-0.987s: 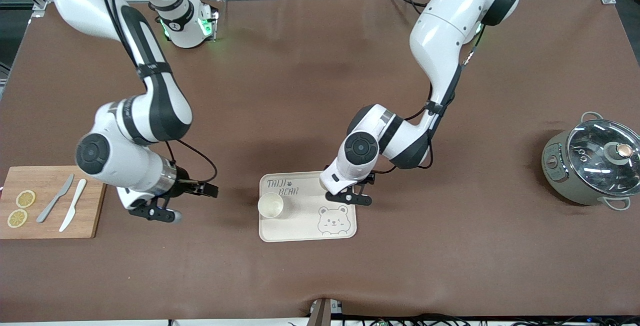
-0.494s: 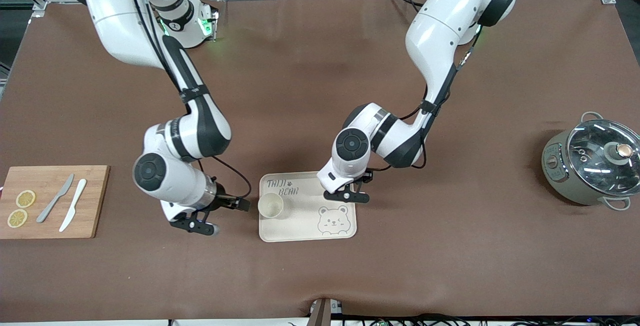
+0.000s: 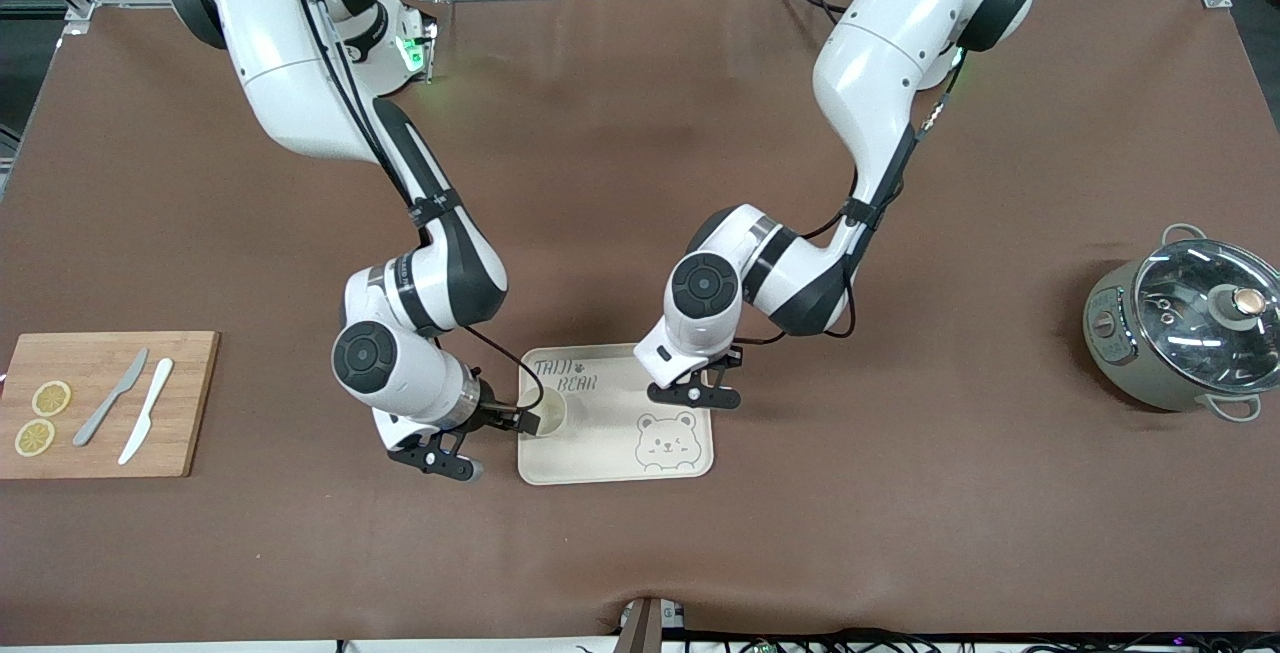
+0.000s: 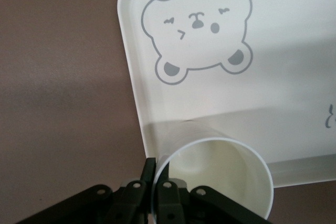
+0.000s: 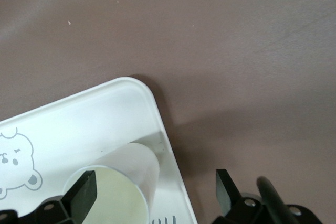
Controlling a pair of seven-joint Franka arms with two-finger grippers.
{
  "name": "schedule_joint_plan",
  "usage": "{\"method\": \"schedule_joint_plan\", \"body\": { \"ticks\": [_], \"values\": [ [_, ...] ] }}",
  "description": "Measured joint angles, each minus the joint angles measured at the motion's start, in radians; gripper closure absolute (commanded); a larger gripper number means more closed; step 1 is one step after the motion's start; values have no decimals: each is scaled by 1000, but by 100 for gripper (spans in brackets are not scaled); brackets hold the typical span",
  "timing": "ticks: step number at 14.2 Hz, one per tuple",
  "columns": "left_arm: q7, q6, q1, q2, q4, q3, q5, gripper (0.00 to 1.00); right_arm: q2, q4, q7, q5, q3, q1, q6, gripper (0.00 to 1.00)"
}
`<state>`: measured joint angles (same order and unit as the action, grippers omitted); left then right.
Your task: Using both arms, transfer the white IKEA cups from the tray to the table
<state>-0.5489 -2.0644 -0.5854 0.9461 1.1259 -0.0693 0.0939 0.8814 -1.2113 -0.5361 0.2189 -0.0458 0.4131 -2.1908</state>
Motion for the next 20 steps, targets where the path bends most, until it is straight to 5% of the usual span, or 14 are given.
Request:
{"method": "schedule_joint_plan", "body": {
  "ticks": [4, 7, 10, 12, 15, 20],
  "values": [
    [77, 150, 50, -62, -6, 7, 0, 100, 19, 0, -6, -36, -1, 24, -9, 2],
    [140, 287, 181, -239, 48, -29, -1, 100, 21, 0, -8, -83, -1, 39, -9, 35],
    [321, 293, 435, -433, 235, -150, -12, 100, 24, -1, -9, -106, -1, 42, -8, 80],
    [462, 206, 640, -537, 409, -253, -15, 100, 25, -1, -9, -107, -2, 43, -8, 100],
    [649, 1, 903, -641, 682, -380, -17, 100, 25, -1, -9, -107, -2, 44, -8, 100],
    [862, -294, 1066, -643, 965, -398, -18, 100, 24, 17, -10, -107, -9, 41, 9, 100]
  ]
}}
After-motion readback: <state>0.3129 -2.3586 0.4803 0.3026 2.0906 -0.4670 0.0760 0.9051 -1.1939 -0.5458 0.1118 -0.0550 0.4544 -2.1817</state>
